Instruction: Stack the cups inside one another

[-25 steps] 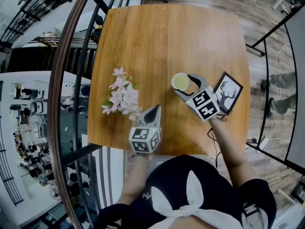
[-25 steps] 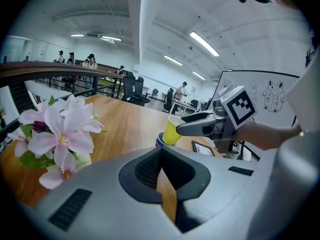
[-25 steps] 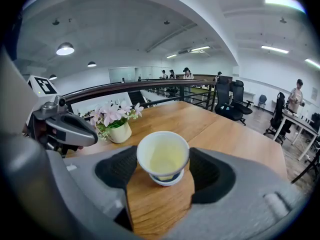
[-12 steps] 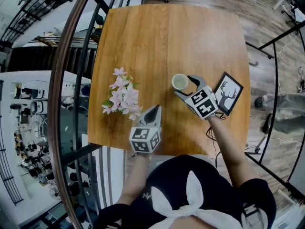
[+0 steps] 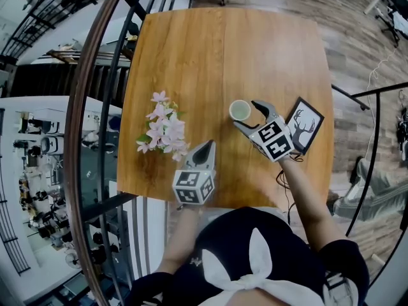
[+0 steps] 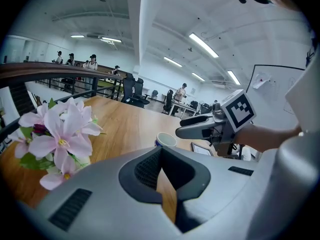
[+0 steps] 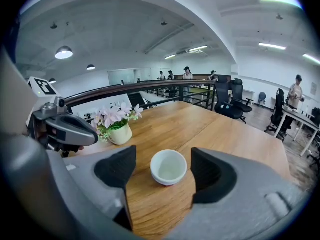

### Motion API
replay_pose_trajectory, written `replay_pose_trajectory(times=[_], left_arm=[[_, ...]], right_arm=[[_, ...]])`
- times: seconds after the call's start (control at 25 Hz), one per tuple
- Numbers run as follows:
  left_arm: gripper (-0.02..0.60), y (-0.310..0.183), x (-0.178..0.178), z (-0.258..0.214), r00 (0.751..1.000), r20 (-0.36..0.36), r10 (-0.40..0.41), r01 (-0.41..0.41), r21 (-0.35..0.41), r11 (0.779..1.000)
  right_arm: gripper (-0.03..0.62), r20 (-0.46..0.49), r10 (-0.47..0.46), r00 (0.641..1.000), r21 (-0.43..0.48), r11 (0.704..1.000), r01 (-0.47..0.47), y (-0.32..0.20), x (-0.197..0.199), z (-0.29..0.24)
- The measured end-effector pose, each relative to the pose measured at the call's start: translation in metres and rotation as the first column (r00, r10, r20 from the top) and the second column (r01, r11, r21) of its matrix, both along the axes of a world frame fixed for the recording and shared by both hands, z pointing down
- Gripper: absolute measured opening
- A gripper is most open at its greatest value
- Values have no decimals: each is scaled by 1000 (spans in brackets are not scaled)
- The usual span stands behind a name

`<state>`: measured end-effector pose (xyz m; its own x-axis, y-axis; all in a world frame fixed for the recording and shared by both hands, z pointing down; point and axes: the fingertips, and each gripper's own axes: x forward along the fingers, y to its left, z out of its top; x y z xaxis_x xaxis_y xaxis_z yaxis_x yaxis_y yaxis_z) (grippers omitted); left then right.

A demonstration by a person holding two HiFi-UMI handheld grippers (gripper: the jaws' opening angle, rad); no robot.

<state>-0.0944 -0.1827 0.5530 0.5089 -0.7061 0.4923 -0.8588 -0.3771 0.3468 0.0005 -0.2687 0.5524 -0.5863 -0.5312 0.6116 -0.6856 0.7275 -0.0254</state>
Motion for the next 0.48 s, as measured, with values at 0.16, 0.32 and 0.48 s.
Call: replay_pose_trajectory(times=[0.16, 0.32, 0.48], left_arm=[[17, 1, 2, -4, 1000, -2, 4, -4, 8, 1000], [17, 4, 4, -8, 1000, -6, 7, -7, 15, 1000], [17, 6, 5, -11, 1000, -10, 10, -10, 26, 1000]], right_arm=[[242, 46, 8, 999, 47, 999, -10, 6, 2, -22], [114, 88, 25, 996, 110, 993, -35, 11, 6, -47], [0, 149, 21, 989, 157, 987, -44, 19, 8, -72]])
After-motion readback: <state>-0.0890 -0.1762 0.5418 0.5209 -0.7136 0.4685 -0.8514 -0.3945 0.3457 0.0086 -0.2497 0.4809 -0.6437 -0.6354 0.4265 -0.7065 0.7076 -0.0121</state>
